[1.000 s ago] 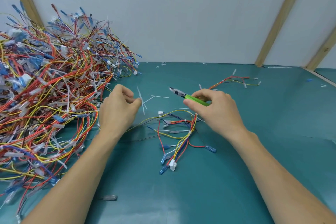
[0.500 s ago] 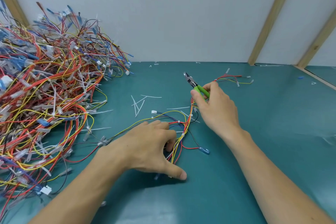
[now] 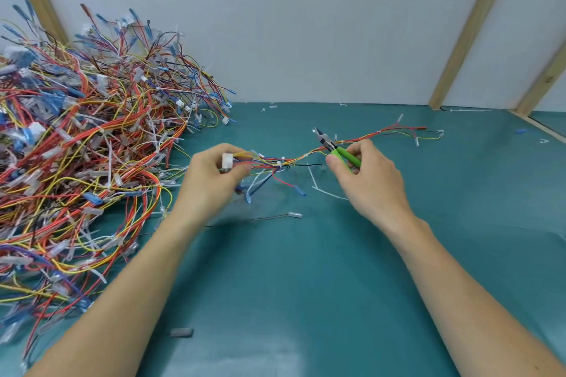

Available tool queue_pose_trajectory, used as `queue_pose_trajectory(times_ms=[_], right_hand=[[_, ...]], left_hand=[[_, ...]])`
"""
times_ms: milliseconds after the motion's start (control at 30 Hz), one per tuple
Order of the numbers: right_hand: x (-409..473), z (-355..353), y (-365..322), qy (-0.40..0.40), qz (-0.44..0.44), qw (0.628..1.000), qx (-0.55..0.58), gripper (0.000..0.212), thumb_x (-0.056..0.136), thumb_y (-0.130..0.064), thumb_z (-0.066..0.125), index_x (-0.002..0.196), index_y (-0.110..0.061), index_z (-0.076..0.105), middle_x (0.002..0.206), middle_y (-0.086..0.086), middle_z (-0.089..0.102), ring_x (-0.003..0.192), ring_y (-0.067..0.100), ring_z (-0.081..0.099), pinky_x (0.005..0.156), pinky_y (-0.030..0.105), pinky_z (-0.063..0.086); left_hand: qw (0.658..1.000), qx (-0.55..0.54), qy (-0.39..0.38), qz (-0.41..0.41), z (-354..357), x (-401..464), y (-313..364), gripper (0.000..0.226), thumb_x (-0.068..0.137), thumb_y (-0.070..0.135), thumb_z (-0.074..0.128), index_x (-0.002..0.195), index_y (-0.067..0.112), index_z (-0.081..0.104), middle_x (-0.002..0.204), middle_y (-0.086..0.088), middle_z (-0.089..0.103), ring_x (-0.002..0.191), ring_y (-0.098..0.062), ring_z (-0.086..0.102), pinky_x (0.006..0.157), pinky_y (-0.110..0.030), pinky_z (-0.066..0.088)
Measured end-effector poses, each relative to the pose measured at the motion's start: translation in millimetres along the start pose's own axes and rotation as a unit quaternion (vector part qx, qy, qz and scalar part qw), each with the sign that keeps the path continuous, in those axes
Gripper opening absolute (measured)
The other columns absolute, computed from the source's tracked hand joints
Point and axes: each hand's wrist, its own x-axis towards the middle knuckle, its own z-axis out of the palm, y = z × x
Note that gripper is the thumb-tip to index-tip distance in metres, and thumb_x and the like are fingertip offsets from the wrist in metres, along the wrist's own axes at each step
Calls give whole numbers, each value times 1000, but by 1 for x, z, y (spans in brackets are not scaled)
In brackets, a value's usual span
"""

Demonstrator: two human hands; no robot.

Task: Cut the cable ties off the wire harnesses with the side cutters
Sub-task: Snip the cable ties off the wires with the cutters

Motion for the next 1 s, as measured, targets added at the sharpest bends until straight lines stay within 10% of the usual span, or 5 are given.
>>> queue_pose_trajectory(times_ms=[100, 233, 367, 733, 1000], right_hand=[[5, -6, 7, -12, 31, 999, -39, 37, 93, -54, 61, 105, -22, 47, 100, -6, 58, 91, 23, 56, 73, 34, 34], [6, -14, 16, -75, 76, 982, -153, 41, 86, -53, 64, 105, -20, 48, 94, -2, 62, 87, 30, 57, 67, 37, 36], [3, -19, 14, -156, 76, 963, -204, 34, 78, -54, 66, 91, -26, 51, 84, -4, 62, 80, 22, 58, 58, 33, 38], [-12, -16, -9, -254, -47, 943, -211, 38, 76, -65, 68, 101, -39, 55, 105, -21, 55, 109, 10, 51, 80, 34, 43], [-1, 13, -39, -51, -204, 978, -19, 60, 96, -30, 65, 151, -27, 42, 150, -9, 50, 139, 15, 42, 113, 40, 37]], left_hand=[[957, -251, 40, -138, -9, 8, -5, 14, 94, 8, 62, 89, 18, 69, 73, 4, 68, 49, -6, 56, 42, -18, 42], [868, -446, 106, -188, -20, 18, -14, 8, 100, 21, 58, 95, 21, 65, 79, 11, 72, 76, -5, 70, 70, -24, 57], [868, -460, 69, -176, -21, 18, -15, 11, 98, 25, 56, 92, 25, 65, 91, 10, 73, 93, -11, 70, 96, -38, 50], [852, -492, 25, -179, -9, 11, -6, 41, 92, 46, 59, 110, 9, 65, 88, -7, 67, 91, -28, 68, 83, -44, 58], [869, -465, -46, -164, 5, 2, 0, 40, 86, 44, 64, 107, 9, 64, 83, -4, 62, 79, -24, 68, 75, -41, 59]])
